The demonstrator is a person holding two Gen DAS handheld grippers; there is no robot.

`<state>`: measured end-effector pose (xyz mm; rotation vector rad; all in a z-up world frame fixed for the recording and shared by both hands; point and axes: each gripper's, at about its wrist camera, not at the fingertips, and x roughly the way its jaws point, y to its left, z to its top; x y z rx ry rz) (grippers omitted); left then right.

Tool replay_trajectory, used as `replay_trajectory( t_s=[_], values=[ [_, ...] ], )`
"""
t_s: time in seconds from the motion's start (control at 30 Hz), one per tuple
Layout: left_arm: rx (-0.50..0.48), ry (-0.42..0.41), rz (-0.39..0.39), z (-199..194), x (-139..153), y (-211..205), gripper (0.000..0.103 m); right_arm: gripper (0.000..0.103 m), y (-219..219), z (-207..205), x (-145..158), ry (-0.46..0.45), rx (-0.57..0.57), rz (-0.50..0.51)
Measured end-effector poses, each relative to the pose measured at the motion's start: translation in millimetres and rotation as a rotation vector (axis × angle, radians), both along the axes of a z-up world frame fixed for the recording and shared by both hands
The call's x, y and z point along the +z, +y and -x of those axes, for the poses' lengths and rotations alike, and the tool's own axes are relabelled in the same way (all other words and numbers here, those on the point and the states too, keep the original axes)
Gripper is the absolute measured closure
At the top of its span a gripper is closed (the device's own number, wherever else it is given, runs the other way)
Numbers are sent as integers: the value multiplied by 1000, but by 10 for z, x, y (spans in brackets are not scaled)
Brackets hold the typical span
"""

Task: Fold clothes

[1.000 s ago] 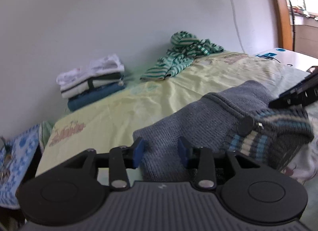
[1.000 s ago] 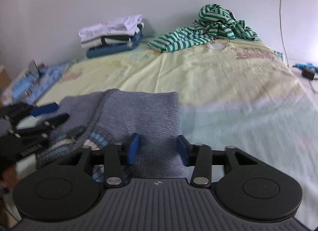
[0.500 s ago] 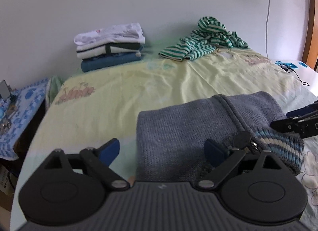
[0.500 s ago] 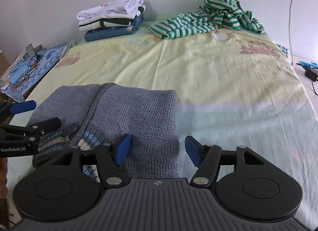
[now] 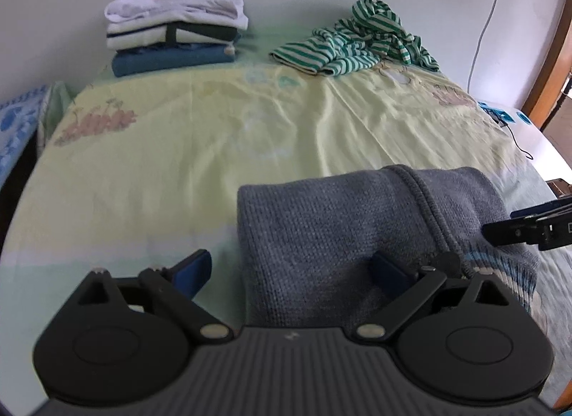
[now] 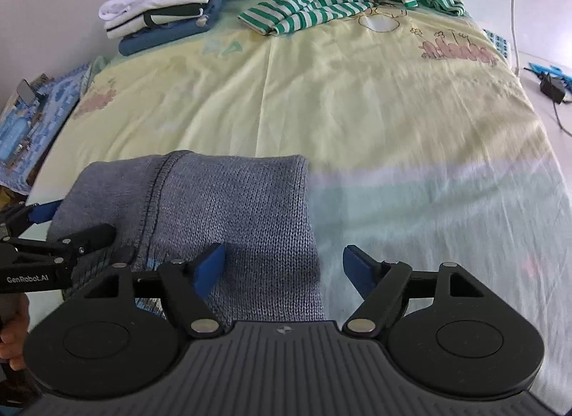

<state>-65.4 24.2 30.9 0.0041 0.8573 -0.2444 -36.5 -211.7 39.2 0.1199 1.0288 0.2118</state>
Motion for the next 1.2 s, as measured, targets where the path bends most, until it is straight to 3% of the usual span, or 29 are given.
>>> replay_trajectory(
  t_s=[0.2,0.5,0.63,1.07,1.2],
  values=[
    [-32,19,-20,-74,-22,-23,3,26,64,-62,28,18,-11,36],
    [-44,89,40,-107,-61,-8,3,26,127,-160,46,42,-8,65],
    [-38,123,79,-122,-69,16,6,26,86,-220,18,68,-2,28],
    [13,169,85,-175,-125,13,1,18,-16,-285,-64,124,-21,-50],
    [14,170,84,-173,-123,15,1,14,-75,-335,-93,194,-67,-104]
  ],
)
